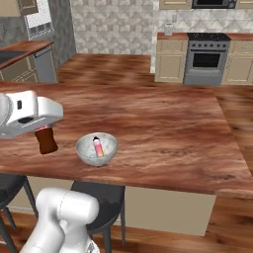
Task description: Open the fridge, grab two sodas, and place both sodas inside the bowl with ice on the dining counter.
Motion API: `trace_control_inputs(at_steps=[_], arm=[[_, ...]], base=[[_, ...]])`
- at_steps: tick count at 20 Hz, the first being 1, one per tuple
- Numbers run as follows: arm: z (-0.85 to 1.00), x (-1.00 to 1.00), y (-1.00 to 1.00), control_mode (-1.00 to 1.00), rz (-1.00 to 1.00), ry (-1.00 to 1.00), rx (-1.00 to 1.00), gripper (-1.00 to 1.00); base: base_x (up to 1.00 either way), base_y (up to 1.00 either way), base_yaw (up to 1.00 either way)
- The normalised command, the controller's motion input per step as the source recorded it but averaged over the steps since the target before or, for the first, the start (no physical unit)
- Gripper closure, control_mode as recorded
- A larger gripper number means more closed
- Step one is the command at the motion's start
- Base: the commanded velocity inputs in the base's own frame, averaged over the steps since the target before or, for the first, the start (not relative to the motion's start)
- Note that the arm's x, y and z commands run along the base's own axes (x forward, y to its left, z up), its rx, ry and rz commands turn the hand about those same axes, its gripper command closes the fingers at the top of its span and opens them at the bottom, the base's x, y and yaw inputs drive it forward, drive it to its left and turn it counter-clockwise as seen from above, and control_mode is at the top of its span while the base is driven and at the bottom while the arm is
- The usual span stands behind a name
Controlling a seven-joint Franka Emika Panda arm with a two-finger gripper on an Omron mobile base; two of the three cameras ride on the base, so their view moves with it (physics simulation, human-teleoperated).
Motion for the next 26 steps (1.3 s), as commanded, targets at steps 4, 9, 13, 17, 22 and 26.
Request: trace_control_inputs(at_steps=[4, 9, 13, 17, 22, 26], arm=[[-0.48, 1.0, 0.0, -1.0, 0.12, 0.52, -0.02, 1.0], [-0.83, 0.95, 0.0, -1.0, 0.17, 0.49, -0.1, 1.0], [-0.78, 0.74, -0.01, -1.0, 0.13, 0.23, -0.12, 1.0], [-0.63, 0.7, 0.0, -1.0, 0.16, 0.22, -0.03, 1.0], [-0.7, 0.66, 0.1, -1.0, 0.19, 0.25, 0.0, 1.0], [-0.58, 0.66, 0.07, -1.0, 0.18, 0.22, 0.0, 1.0]], base=[[0.0, 0.0, 0.0], [0.0, 0.0, 0.0], [0.0, 0.0, 0.0], [0.0, 0.0, 0.0], [0.0, 0.0, 0.0], [0.0, 0.0, 0.0]])
